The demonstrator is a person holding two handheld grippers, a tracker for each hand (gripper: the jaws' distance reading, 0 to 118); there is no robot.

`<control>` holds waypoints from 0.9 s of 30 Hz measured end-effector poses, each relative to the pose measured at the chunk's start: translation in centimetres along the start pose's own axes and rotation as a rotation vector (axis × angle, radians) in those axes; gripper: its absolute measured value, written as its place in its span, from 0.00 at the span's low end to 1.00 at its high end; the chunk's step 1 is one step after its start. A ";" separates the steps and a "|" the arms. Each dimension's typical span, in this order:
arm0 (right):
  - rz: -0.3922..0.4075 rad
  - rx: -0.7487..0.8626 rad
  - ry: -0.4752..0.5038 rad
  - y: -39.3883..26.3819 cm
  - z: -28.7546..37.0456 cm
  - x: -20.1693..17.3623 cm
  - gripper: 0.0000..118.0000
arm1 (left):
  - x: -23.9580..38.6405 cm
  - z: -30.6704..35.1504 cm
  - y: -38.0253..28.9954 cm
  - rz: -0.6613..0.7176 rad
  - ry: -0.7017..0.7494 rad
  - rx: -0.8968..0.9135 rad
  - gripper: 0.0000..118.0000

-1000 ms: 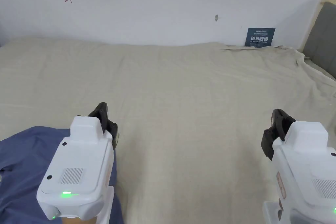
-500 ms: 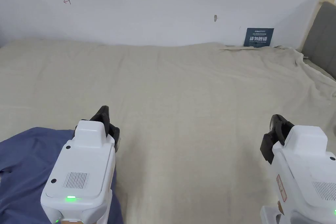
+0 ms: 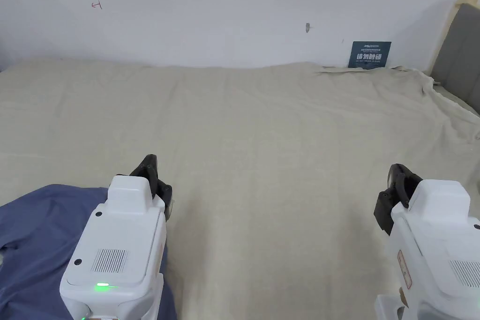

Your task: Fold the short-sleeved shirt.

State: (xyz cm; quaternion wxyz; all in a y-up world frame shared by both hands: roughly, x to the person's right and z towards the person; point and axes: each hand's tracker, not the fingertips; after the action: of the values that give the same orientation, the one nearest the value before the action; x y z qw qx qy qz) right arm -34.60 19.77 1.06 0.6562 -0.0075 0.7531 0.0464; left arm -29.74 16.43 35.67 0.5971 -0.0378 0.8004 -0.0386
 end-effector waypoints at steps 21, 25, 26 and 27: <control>0.014 0.007 0.017 0.3 -0.4 -0.9 0.00 | -1.4 0.5 0.2 -0.007 0.016 0.002 0.00; 0.020 0.012 0.043 0.6 -1.0 -2.3 0.00 | -2.8 0.8 0.3 -0.004 0.047 -0.002 0.00; 0.022 0.015 0.053 0.7 -1.2 -2.7 0.00 | -3.3 0.9 0.2 0.000 0.057 -0.003 0.00; 0.023 0.016 0.063 0.7 -1.3 -3.2 0.00 | -3.9 1.0 0.2 0.002 0.068 -0.005 0.00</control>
State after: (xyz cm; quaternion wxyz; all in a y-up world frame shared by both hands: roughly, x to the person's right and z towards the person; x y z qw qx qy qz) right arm -35.53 20.25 4.47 0.6316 0.0049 0.7738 0.0478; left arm -27.67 16.99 39.03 0.5696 -0.0372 0.8202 -0.0374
